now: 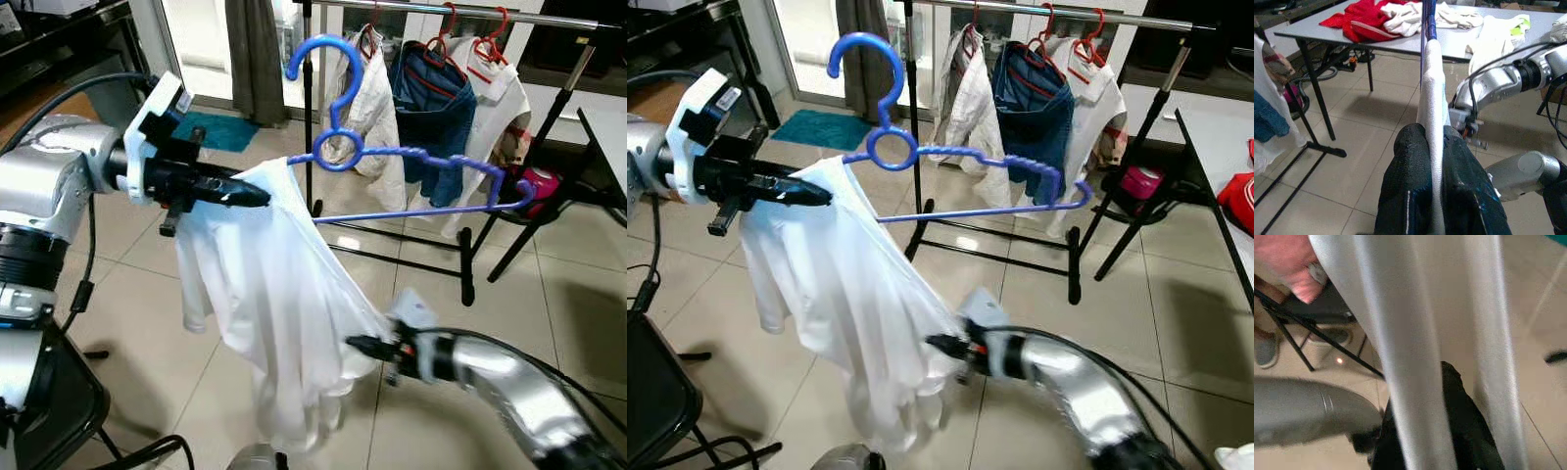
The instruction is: Hang hanger
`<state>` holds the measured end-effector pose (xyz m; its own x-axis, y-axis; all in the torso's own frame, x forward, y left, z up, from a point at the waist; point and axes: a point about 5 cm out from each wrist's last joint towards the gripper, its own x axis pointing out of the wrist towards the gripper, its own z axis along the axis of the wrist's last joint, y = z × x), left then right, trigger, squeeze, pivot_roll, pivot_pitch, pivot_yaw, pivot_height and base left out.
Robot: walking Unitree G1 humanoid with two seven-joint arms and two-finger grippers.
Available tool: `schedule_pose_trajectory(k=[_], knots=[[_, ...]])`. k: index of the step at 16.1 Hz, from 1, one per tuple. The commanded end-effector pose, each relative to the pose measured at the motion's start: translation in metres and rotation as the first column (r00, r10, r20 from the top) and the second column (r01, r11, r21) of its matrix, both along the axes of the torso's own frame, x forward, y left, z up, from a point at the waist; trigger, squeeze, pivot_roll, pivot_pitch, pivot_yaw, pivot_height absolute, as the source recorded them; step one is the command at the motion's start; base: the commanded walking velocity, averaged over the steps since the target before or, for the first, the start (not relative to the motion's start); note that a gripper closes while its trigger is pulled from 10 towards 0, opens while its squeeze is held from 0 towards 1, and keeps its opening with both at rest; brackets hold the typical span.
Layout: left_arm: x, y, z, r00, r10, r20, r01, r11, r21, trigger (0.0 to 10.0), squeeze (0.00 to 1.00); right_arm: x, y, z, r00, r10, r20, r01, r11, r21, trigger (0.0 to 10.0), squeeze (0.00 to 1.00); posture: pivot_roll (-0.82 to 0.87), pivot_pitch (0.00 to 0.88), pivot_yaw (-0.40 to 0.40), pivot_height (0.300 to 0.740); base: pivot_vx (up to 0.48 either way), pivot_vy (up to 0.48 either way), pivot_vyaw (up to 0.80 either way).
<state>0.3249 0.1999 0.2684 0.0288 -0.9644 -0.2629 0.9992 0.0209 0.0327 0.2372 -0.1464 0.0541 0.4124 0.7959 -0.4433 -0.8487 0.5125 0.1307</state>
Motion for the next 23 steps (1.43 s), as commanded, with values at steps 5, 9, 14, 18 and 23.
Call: schedule_pose_trajectory(k=[5,9,14,18,23], knots=[[-0.013,0.016,-0.004,0.999,0.037,0.02,-0.038,0.998,0.053,0.0,0.0,0.007,-0.037,0.011,0.993,-0.108,0.051,0.11,0.993,-0.04,0.0,0.0,0.07,0.0,0.053,0.74,0.0,0.0,0.0],[-0.038,0.033,-0.023,0.995,0.088,-0.037,-0.083,0.989,0.122,0.0,0.0,0.029,-0.087,0.021,0.871,-0.448,0.202,0.468,0.881,-0.065,0.0,0.0,0.06,0.0,0.071,0.74,0.0,0.0,0.0],[-0.075,0.039,-0.048,0.987,0.138,-0.086,-0.112,0.961,0.253,0.0,0.0,0.044,-0.116,0.042,0.737,-0.595,0.322,0.641,0.766,-0.052,0.0,0.0,0.06,0.0,0.066,0.74,0.0,0.0,0.0],[-0.086,0.042,-0.069,0.979,0.196,-0.057,-0.16,0.908,0.388,0.0,0.0,0.055,-0.121,0.056,0.725,-0.565,0.394,0.638,0.767,-0.075,0.0,0.0,0.07,0.0,0.049,0.74,0.0,0.0,0.0],[-0.063,0.014,-0.088,0.966,0.232,0.109,-0.256,0.896,0.363,0.0,0.0,0.057,-0.074,0.089,0.83,-0.263,0.492,0.378,0.914,-0.149,0.0,0.0,0.07,0.0,0.055,0.74,0.0,0.0,0.0]])
